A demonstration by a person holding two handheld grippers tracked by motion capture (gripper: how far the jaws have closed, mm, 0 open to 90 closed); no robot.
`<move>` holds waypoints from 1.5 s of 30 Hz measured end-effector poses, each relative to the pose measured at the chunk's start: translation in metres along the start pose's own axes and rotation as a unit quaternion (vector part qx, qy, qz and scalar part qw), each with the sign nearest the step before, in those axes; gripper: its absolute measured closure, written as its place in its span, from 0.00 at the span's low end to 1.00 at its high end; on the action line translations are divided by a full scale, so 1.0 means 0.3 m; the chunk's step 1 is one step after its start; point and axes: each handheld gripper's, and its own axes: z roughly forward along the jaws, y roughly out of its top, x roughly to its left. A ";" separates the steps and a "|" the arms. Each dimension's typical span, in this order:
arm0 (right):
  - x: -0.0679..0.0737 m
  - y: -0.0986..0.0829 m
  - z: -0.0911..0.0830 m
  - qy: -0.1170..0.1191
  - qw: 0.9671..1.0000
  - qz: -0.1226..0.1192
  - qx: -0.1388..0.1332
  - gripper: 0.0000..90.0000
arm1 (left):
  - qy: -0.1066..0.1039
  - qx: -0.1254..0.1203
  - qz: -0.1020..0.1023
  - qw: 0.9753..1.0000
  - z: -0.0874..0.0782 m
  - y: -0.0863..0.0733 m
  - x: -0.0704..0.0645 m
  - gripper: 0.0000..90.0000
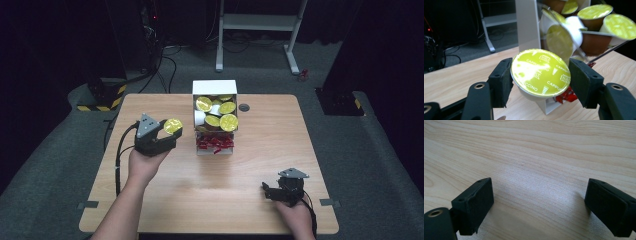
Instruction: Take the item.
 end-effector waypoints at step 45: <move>0.000 0.000 0.000 -0.002 1.000 0.000 -0.001 0.10 | 0.063 0.092 -0.060 0.992 0.244 -0.307 0.213 0.43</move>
